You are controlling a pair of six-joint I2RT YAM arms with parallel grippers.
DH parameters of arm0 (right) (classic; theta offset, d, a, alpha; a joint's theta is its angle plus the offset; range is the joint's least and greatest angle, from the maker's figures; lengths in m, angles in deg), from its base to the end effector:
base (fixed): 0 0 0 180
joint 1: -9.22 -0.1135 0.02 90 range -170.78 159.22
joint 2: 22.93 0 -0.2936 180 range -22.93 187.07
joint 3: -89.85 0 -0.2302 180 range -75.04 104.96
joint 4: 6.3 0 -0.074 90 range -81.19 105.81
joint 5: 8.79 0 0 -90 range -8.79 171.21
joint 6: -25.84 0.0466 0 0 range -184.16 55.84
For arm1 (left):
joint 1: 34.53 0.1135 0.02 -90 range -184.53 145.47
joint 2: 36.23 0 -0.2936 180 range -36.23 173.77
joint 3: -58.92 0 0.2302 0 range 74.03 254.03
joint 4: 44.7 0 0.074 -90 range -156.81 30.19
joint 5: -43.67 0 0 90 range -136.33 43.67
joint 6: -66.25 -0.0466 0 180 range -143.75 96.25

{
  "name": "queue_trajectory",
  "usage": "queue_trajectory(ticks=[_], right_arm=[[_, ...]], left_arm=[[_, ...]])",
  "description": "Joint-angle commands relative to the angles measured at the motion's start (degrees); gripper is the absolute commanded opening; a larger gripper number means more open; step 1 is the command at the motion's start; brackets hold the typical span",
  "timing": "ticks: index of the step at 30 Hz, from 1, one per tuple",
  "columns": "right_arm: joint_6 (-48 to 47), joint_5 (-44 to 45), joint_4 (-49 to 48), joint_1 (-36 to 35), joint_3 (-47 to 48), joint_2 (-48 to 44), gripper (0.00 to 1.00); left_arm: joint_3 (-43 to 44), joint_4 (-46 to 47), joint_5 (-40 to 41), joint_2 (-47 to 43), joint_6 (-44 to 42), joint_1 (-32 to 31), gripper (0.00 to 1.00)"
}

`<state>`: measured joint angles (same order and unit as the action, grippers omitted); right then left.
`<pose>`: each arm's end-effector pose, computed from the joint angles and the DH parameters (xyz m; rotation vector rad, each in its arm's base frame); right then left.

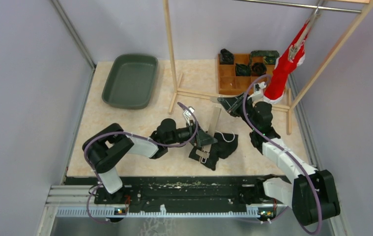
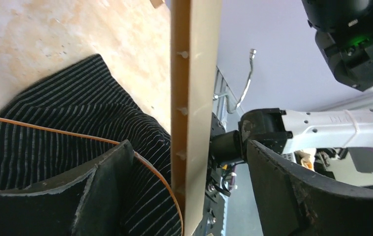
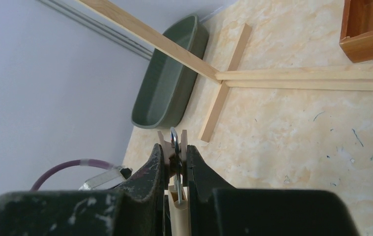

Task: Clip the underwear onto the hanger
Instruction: Open the clamp at the hanger, then clamp the underwear onto the hanger.

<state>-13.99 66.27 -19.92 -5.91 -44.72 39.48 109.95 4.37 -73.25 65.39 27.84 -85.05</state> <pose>0.2121 0.0698 0.2995 0.3165 1.7124 1.0700 0.2004 -0.2765 0.2202 0.4144 1.8564 -1.6817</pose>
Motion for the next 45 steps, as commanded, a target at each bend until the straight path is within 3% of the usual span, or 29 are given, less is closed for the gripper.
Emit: queue_trajectory(ticks=[1, 7, 16, 28, 45], right_arm=[[-1.8, 0.8, 0.2, 1.0, 0.5, -4.3, 0.00], [-3.8, 0.9, 8.7, 1.3, -1.5, -12.0, 0.00], [-5.9, 3.5, 26.1, 1.2, -2.5, -24.3, 0.00], [-5.7, 9.6, 42.0, 1.3, -1.6, -31.1, 0.00], [-6.4, 12.0, 48.9, 1.3, -2.3, -34.5, 0.00]], left_arm=[[-0.5, -5.1, 6.2, -5.5, -4.2, 1.3, 0.91], [-3.7, -10.1, 14.5, -11.2, -8.4, 3.9, 0.94], [8.8, -24.0, 15.9, -3.5, -16.7, 3.1, 0.91], [20.3, -37.2, 30.7, 3.7, -31.1, -6.1, 0.86], [28.5, -46.5, 48.3, 13.9, -36.1, -13.3, 0.81]])
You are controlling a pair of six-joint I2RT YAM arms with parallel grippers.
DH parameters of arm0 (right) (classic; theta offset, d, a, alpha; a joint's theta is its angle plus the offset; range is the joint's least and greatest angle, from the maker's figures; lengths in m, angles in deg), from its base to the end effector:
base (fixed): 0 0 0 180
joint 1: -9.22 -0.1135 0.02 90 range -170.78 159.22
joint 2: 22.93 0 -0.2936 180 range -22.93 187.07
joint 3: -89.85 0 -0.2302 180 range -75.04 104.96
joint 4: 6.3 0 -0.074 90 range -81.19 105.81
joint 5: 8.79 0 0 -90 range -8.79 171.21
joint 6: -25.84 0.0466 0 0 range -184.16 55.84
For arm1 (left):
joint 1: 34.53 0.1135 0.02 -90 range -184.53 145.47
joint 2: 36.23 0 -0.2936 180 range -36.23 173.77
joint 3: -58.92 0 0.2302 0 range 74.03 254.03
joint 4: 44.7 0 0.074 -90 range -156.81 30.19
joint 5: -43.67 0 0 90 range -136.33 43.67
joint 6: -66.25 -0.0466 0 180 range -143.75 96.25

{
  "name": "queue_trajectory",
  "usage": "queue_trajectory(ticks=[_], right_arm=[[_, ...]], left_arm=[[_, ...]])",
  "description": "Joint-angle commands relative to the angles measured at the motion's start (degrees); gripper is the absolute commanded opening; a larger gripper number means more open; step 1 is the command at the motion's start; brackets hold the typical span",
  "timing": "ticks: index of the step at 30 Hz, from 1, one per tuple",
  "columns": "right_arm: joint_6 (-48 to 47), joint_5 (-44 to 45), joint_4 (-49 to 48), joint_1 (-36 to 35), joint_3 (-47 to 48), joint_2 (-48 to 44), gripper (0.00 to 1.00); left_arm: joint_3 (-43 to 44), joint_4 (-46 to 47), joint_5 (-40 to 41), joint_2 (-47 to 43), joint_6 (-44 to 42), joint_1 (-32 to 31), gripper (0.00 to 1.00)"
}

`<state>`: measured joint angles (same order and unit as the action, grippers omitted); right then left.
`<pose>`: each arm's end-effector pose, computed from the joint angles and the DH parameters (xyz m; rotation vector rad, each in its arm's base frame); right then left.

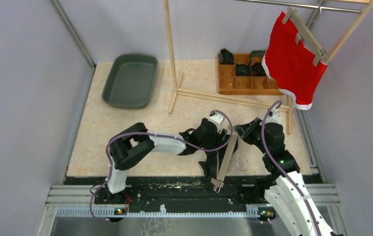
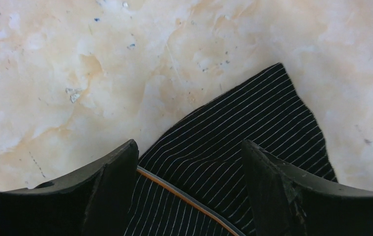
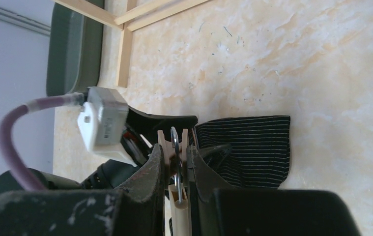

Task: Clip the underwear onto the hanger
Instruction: Clamp the underwear onto the hanger.

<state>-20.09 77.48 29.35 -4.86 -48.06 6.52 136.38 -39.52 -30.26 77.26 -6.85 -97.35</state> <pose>0.0961 0.0272 0.2611 0.4862 1.9853 0.7153 0.2057 -0.3723 0.1865 0.6726 2.0244 -0.5430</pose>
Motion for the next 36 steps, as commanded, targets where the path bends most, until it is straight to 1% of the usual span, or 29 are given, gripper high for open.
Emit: queue_trajectory(ticks=[1, 3, 6, 8, 11, 12, 13, 17, 19, 23, 28, 36], right_arm=[[-0.4, 0.8, -0.2, 0.2, 1.1, -1.7, 0.00], [-0.4, 0.7, 0.1, 0.2, 1.1, -1.9, 0.00], [-0.5, 0.8, 0.1, 0.2, 0.7, -2.1, 0.00], [-0.5, 0.6, -0.5, 0.2, 0.1, -2.0, 0.00], [-0.5, -0.2, -2.3, 0.2, -1.0, -1.4, 0.00], [-0.5, -0.5, -3.0, 0.2, -1.4, -1.1, 0.00], [-0.5, -0.9, -4.5, 0.2, -1.9, -0.8, 0.00], [-1.6, -2.2, -9.9, 0.2, -3.2, 1.4, 0.00], [-2.5, -3.5, -13.3, 0.2, -3.8, 2.7, 0.00], [-3.5, -5.3, -19.6, 0.2, -4.3, 6.6, 0.00], [-4.6, -7.1, -27.3, 0.2, -4.2, 13.4, 0.00], [-4.0, -11.2, -42.9, 0.3, -2.5, 28.2, 0.00]], left_arm=[[2.4, -2.8, 5.8, 2.6, -1.5, -1.0, 0.81], [3.5, -4.3, 6.9, 3.6, -1.6, -1.1, 0.77], [4.6, -6.1, 8.4, 4.8, -1.7, -1.3, 0.67], [4.7, -6.7, 9.3, 5.4, -1.7, -1.5, 0.55], [4.8, -8.3, 11.9, 5.8, -0.8, -1.7, 0.35], [4.9, -9.1, 12.9, 5.9, -0.1, -1.8, 0.30], [4.8, -9.7, 14.0, 5.9, 0.6, -1.7, 0.29], [3.8, -10.5, 17.7, 5.3, 1.3, -1.8, 0.08], [3.1, -10.5, 18.7, 4.2, 1.4, -1.6, 0.01], [1.6, -10.1, 19.6, 1.9, 1.4, -0.3, 0.00], [-1.6, -9.2, 19.0, -1.8, 1.4, 3.8, 0.00], [-5.4, -7.3, 19.2, -7.2, -0.8, 11.3, 0.00]])
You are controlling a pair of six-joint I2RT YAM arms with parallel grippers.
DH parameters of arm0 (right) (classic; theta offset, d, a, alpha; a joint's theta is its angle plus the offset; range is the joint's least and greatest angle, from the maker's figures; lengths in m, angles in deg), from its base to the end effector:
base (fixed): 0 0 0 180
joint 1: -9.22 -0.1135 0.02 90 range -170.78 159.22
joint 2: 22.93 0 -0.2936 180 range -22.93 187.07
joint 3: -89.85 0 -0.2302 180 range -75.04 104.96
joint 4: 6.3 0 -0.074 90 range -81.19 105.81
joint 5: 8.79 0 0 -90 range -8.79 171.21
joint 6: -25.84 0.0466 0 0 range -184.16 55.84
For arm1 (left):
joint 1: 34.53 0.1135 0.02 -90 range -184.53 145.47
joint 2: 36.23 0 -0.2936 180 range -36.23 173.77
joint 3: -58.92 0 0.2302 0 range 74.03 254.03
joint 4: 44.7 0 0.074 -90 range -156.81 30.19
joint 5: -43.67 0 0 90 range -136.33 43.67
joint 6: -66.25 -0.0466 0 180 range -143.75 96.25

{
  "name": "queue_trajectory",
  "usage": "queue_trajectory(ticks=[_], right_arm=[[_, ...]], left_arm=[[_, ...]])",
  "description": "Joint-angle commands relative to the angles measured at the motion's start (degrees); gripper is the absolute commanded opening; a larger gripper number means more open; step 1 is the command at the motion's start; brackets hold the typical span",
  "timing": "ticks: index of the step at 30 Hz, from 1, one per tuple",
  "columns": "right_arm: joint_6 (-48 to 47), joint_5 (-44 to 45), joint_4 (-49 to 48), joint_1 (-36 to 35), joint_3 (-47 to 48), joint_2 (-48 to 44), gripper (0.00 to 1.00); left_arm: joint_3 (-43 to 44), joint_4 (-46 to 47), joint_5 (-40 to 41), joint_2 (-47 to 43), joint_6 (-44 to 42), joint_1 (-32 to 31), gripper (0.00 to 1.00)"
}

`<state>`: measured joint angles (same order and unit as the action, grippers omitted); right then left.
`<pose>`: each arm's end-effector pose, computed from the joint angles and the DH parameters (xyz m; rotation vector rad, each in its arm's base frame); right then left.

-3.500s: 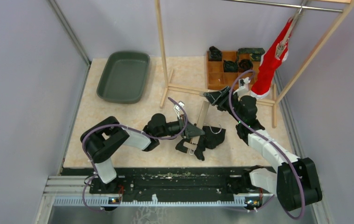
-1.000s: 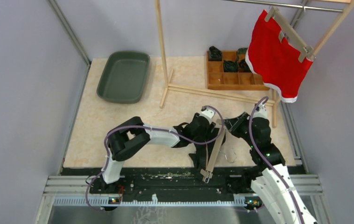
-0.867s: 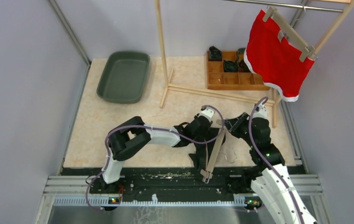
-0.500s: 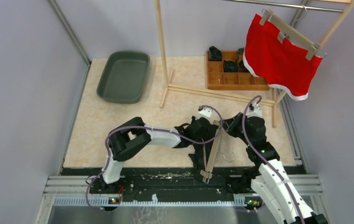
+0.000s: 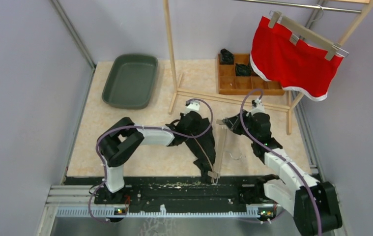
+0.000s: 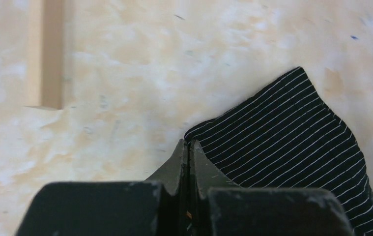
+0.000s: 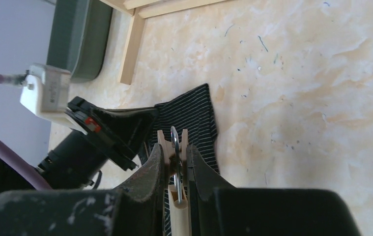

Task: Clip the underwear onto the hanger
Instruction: Clamp the underwear onto the hanger.

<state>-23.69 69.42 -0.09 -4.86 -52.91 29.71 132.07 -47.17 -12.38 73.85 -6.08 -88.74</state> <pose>0.1674 0.0518 0.2417 0.3243 2.0060 0.8172 0.2503 -0.3027 0.1794 0.3713 2.0933 -0.0638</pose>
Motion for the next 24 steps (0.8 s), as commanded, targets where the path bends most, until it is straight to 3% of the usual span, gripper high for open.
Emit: queue_trajectory(ticks=[1, 6, 11, 13, 15, 17, 19, 24], right_arm=[[-0.3, -3.6, -15.2, 0.2, 2.9, 7.2, 0.00], [-0.1, -5.8, -20.6, 0.2, 6.2, 15.0, 0.00], [-0.5, -6.2, -21.2, 0.2, 8.7, 17.0, 0.00], [-0.6, -6.0, -20.6, 0.2, 9.1, 16.9, 0.00], [-0.9, -6.0, -20.3, 0.2, 9.4, 16.8, 0.00], [-1.0, -5.9, -19.8, 0.2, 9.4, 16.8, 0.00], [-1.0, -5.5, -19.4, 0.3, 9.5, 16.8, 0.00], [-1.1, -5.2, -18.9, 0.3, 9.9, 17.1, 0.00]], left_arm=[[-1.5, 0.6, 1.0, -4.5, -1.5, 3.6, 0.00], [-1.5, 1.1, 1.5, -7.4, -2.8, 6.0, 0.00], [0.3, 1.0, 1.8, -8.9, -4.6, 6.4, 0.03], [1.5, -0.4, 1.1, -8.8, -4.1, 7.0, 0.17], [2.4, -2.2, 1.2, -8.8, -3.4, 7.6, 0.49], [2.2, -3.0, 2.0, -9.4, -2.9, 8.0, 0.69], [1.6, -3.6, 2.5, -10.5, -2.6, 8.4, 0.73], [-2.2, -4.6, -0.1, -15.6, -0.3, 9.0, 0.72]])
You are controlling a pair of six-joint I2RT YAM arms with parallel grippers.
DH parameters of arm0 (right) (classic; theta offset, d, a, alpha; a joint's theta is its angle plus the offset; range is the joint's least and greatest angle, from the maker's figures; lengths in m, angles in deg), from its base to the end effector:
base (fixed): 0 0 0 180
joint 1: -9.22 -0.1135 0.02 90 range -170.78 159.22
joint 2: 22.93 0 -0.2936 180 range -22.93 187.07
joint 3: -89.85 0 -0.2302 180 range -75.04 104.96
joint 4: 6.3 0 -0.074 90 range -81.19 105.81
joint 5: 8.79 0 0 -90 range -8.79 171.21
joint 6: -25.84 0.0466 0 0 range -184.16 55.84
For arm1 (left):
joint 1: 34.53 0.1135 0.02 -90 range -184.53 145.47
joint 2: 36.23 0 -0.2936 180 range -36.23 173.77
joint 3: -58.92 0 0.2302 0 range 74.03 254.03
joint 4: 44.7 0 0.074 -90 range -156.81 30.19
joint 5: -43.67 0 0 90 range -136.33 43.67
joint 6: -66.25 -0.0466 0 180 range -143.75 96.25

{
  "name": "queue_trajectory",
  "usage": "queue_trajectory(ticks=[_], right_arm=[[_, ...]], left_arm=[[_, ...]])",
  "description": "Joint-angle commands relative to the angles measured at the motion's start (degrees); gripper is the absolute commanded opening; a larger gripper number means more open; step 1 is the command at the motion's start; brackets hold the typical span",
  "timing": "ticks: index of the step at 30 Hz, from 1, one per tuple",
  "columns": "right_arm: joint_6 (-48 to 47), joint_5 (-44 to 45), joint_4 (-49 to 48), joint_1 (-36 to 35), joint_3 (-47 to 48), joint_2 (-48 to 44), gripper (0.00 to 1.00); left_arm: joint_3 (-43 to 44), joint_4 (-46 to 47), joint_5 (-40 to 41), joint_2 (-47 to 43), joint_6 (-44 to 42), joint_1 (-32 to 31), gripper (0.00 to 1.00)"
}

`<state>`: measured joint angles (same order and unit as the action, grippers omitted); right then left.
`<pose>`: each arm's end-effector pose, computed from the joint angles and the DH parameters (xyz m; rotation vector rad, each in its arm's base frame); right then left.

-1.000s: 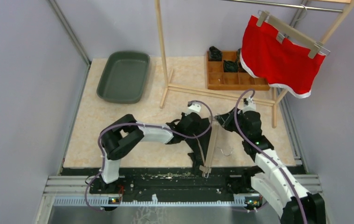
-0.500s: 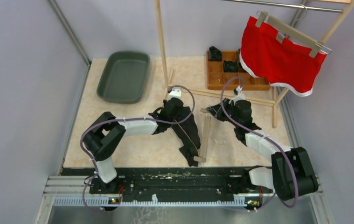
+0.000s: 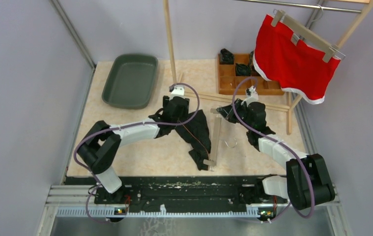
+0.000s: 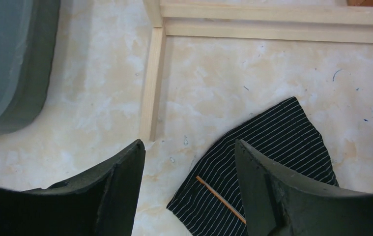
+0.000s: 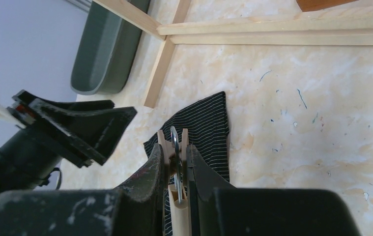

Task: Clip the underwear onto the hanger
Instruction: Clamp the underwear onto the hanger.

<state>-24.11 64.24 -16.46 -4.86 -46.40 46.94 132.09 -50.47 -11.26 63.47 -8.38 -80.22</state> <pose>0.2291 0.0715 0.2552 0.2220 1.9289 0.9183 0.2778 -0.2462 0.2402 0.1864 2.0149 -0.0153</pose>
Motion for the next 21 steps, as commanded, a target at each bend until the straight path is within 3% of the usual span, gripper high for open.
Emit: queue_trajectory(ticks=[1, 4, 11, 14, 21], right_arm=[[-0.7, 0.0, -2.3, 0.3, 3.6, -0.1, 0.00], [-1.1, -0.3, -1.9, 0.5, 3.8, -0.1, 0.00], [-1.4, -1.3, -1.4, 1.2, 3.5, -0.8, 0.00], [-1.4, -1.7, -1.4, 1.3, 3.2, -1.3, 0.00], [-1.4, -2.2, -2.0, 1.3, 2.5, -1.3, 0.00]], left_arm=[[-3.0, -1.8, -2.2, -5.9, 2.6, 0.6, 0.71], [-6.4, -1.8, -7.0, -7.8, 4.7, 0.8, 0.66], [-19.1, 10.0, -24.7, -13.8, 5.8, 3.3, 0.49], [-19.5, 9.4, -24.8, -14.7, 5.2, 3.4, 0.47], [-18.7, 8.8, -22.1, -12.6, 4.3, 3.4, 0.52]])
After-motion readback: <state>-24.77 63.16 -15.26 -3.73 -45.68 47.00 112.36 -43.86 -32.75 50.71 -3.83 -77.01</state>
